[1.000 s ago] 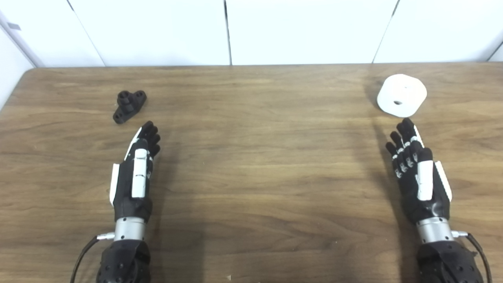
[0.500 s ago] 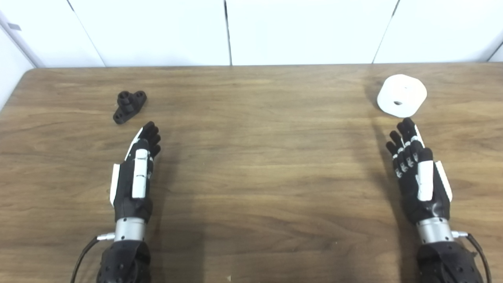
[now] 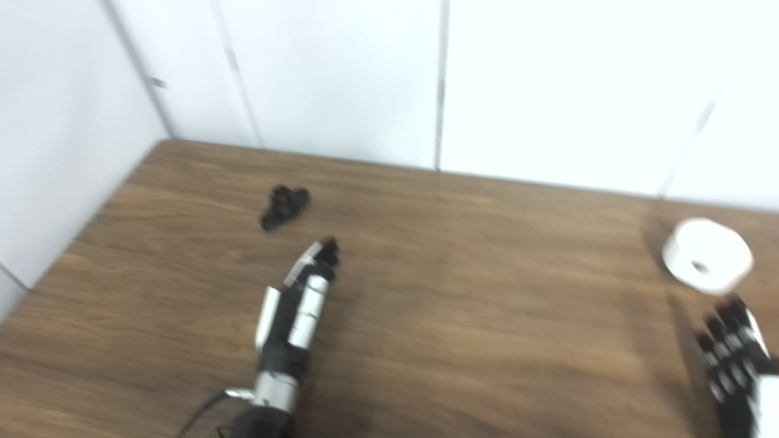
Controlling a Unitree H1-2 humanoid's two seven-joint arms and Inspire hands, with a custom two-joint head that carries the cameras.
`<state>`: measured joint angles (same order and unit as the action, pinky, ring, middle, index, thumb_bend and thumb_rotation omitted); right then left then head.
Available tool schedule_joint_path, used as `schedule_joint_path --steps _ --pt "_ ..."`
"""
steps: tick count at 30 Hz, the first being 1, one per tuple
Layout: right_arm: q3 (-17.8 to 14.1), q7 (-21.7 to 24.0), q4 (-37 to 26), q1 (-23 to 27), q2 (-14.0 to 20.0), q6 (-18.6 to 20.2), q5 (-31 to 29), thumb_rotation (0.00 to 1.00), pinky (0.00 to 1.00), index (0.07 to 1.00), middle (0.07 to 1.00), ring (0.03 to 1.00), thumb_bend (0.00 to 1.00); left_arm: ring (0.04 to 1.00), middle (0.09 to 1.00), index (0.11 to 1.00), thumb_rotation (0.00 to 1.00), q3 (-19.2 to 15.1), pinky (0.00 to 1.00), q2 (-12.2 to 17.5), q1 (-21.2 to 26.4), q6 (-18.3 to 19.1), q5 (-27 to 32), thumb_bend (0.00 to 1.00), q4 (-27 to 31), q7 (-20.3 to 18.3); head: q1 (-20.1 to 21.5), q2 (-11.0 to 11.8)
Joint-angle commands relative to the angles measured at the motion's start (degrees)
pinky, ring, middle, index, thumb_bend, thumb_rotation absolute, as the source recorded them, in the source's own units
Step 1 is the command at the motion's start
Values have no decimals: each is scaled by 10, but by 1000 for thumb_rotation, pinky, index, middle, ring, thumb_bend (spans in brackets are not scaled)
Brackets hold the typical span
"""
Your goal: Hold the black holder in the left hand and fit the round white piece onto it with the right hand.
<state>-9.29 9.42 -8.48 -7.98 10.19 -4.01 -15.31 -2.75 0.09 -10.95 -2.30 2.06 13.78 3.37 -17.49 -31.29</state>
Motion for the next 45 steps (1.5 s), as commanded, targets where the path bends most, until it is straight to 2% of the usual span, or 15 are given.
schedule_joint_path --steps 1,9,13,18,22,27,30,33,37,41,45 --pt "2 7 9 0 3 -20 -1 949 1000 1000 1000 1000 651 915 913 887 836 3 942 -16 -7 -22 -13 560 4 7 -3 3" --pt "0 0 12 2 0 -22 -4 909 1000 1000 1000 1000 722 917 907 871 811 6 928 -25 -4 -35 -22 540 -12 21 -10 9" --pt "-5 -15 7 2 -7 -9 -4 857 1000 969 989 997 703 913 910 868 804 9 913 -25 -6 -23 -35 545 -8 26 -9 9" --pt "-8 -15 7 -1 -5 -9 -7 853 1000 963 982 997 686 921 915 878 757 17 919 -15 -7 -38 -45 534 -15 24 -12 13" --pt "-11 -14 8 -5 -2 -11 -7 865 1000 958 979 997 690 934 920 877 610 22 938 -16 -13 -31 -55 575 -7 24 -12 15" --pt "-18 -11 10 -5 3 -9 -16 869 1000 962 979 999 660 932 914 869 508 21 941 -25 -14 -19 -51 565 8 29 -20 15" --pt "-19 -13 7 -3 8 -2 -14 881 1000 958 979 1000 643 918 907 880 435 18 923 -23 -9 -6 -64 522 31 36 -22 14" --pt "-20 -14 6 -2 12 5 -12 886 1000 967 991 1000 654 932 912 886 443 6 955 -9 1 16 -69 563 62 34 -21 14" --pt "-23 -13 9 0 10 10 -18 876 1000 965 993 1000 646 948 923 893 416 -19 982 8 19 71 -57 590 108 26 -21 15" --pt "-23 -12 14 2 11 9 -13 888 1000 969 994 1000 638 940 920 888 385 -45 957 25 40 112 -60 603 133 24 -21 16" --pt "-21 -12 11 3 10 11 -13 884 1000 971 996 1000 632 945 921 879 356 -66 960 41 59 133 -62 635 142 25 -18 15"
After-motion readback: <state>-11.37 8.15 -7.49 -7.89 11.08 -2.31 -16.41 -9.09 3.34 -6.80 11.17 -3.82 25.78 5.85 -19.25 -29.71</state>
